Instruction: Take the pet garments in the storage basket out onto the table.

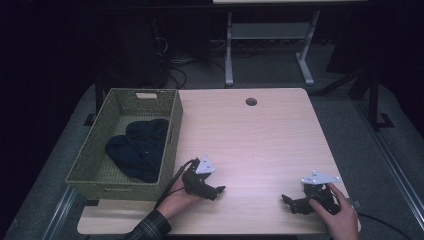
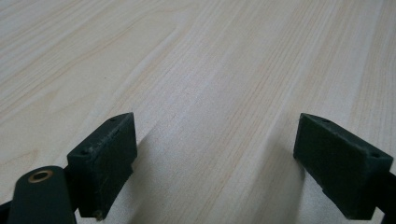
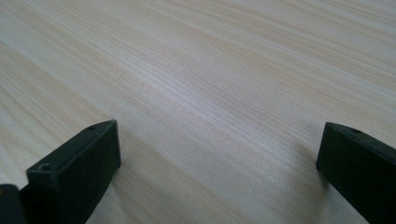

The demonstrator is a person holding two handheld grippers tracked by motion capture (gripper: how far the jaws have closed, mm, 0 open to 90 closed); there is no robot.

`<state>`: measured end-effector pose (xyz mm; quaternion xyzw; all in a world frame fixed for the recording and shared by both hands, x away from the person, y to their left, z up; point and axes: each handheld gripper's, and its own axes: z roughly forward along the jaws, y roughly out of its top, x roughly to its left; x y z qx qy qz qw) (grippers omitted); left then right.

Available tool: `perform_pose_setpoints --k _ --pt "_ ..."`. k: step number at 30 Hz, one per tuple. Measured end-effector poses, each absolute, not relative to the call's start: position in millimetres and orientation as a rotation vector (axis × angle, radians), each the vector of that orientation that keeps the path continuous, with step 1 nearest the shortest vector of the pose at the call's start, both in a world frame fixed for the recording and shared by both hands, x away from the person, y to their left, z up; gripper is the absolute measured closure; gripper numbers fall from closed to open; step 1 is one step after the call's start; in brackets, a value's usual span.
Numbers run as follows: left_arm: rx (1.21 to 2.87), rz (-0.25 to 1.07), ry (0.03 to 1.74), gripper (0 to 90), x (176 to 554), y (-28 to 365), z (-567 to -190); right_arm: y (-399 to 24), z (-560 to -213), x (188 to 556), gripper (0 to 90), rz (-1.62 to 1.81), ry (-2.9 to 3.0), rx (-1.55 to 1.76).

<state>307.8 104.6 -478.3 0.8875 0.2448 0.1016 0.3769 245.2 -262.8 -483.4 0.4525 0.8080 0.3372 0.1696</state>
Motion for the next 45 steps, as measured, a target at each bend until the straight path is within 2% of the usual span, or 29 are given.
perform_pose_setpoints --k 20,45 --pt "2.296 0.216 0.676 13.6 313.7 102.5 -471.9 -262.1 -483.4 245.6 0.0 0.959 2.294 1.286" --pt "2.276 0.255 0.652 13.7 320.0 105.7 -438.7 -260.5 -483.3 245.8 0.0 0.953 2.286 1.299"
